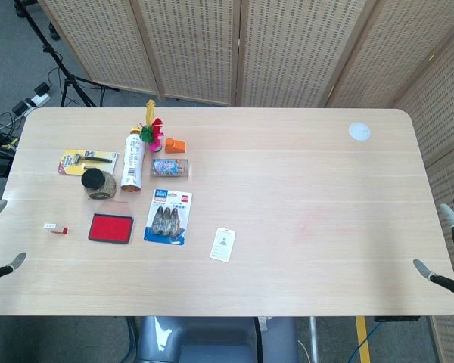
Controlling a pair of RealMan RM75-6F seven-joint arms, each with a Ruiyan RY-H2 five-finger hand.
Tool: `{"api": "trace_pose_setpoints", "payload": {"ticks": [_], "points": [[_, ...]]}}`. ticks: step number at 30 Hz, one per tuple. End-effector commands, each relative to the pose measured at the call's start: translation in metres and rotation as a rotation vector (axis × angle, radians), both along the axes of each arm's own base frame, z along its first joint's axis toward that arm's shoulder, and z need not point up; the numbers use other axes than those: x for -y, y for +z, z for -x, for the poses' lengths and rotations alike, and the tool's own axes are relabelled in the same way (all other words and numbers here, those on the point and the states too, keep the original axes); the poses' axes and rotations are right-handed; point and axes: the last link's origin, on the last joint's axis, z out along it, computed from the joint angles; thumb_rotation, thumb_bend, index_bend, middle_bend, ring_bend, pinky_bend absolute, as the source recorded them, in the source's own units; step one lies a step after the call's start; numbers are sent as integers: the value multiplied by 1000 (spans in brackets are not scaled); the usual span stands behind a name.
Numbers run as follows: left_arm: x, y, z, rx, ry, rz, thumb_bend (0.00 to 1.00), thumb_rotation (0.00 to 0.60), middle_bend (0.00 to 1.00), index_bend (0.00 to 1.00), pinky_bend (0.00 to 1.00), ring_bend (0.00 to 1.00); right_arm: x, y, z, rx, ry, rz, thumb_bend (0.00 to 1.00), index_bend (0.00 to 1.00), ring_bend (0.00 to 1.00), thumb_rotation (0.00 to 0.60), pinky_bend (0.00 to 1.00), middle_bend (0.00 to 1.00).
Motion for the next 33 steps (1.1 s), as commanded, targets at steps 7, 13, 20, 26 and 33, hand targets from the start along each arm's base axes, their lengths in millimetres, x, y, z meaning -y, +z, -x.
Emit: {"api": "trace_pose_setpoints", "payload": {"ticks": [7,13,20,26,33], "points": [[0,1,1,1,4,-1,171,600,0,0,0,0,1,1,1,-37,-18,4,0,0,0,600,0,0],[-3,0,2,-3,2,11,178,600,119,0,23,80,0,2,-1,-11,-8,-7,0,0,0,600,0,0],[-24,-16,17,55,65,114,244,600,962,0,790,918,0,0,-1,-4,-2,-22,0,0,0,600,0,0],[-49,-31,41,90,147,211,247,600,1000,103,879,984,1,0,0,3,-1,-24,0,0,0,600,0,0],[-70,-41,65,145,206,264,250,600,1000,294,894,991,1,-1,0,7,0,-31,0,0,0,600,0,0]]}}
